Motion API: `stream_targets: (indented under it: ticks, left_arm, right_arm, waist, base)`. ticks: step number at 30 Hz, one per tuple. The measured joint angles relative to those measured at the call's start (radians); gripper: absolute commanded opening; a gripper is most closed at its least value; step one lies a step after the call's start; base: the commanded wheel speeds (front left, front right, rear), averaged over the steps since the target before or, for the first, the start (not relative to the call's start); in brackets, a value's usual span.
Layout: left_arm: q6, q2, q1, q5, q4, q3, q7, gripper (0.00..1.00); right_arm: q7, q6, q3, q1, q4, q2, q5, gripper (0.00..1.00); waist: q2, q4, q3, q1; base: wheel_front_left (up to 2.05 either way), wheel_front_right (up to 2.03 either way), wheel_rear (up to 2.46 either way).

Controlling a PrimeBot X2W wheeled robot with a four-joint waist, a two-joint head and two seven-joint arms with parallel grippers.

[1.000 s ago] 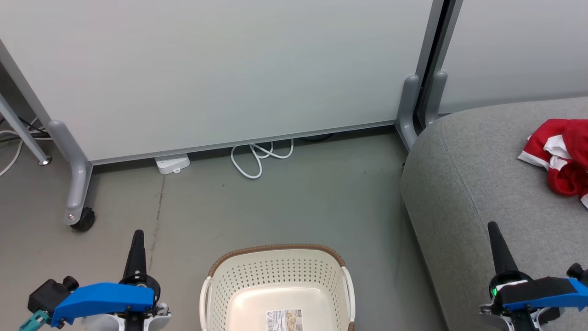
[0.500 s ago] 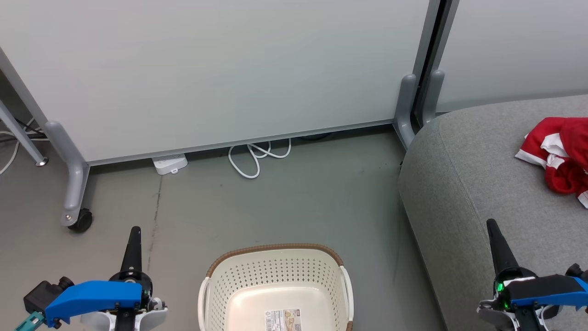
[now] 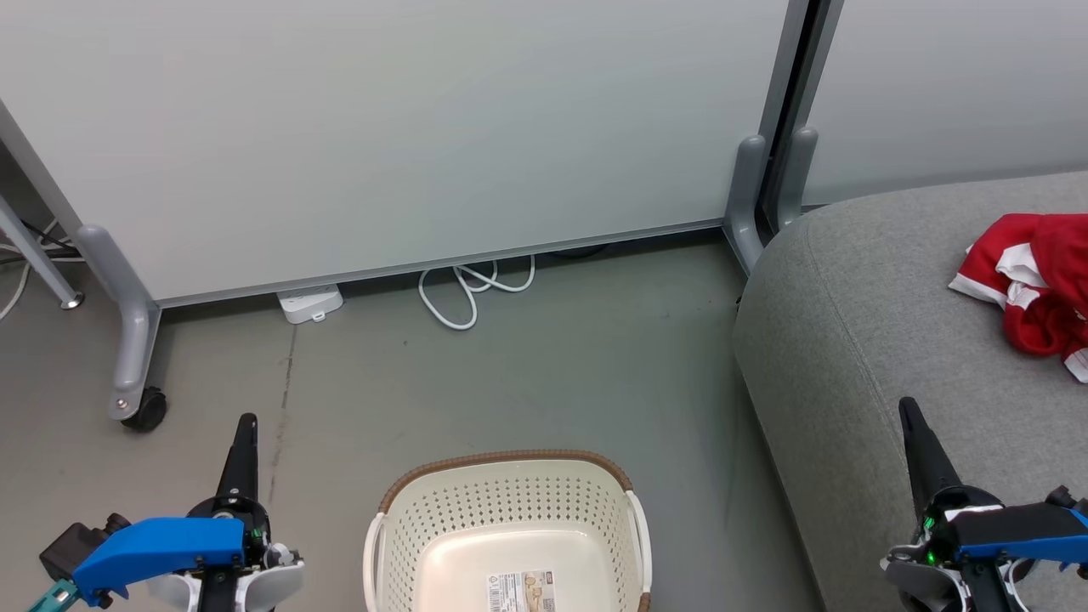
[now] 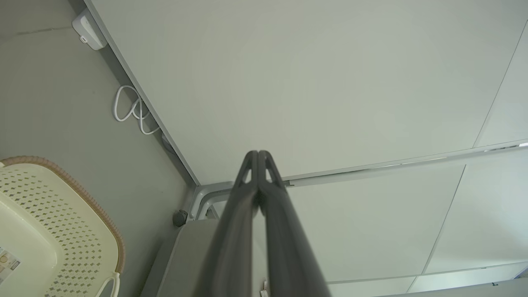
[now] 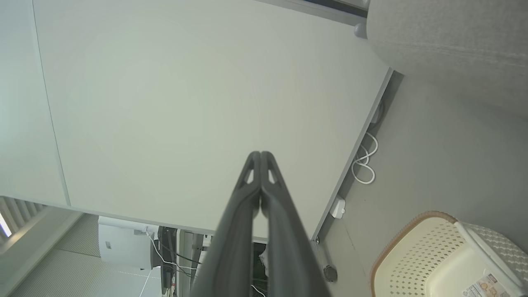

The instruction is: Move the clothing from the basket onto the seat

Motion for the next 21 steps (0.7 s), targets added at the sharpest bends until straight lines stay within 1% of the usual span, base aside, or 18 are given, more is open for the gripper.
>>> stream_targets:
  ticks: [21]
  left_arm:
    - [-0.003, 0.000, -0.012, -0.151, -0.005, 0.021, 0.036, 0.00]
  right_arm:
    - [0.038, 0.000, -0.003, -0.010, -0.002, 0.001, 0.157, 0.00]
  waist:
    - [0.0000, -0.010, 0.003, 0.0000]
  base:
    - [0.00, 0.00, 0.00]
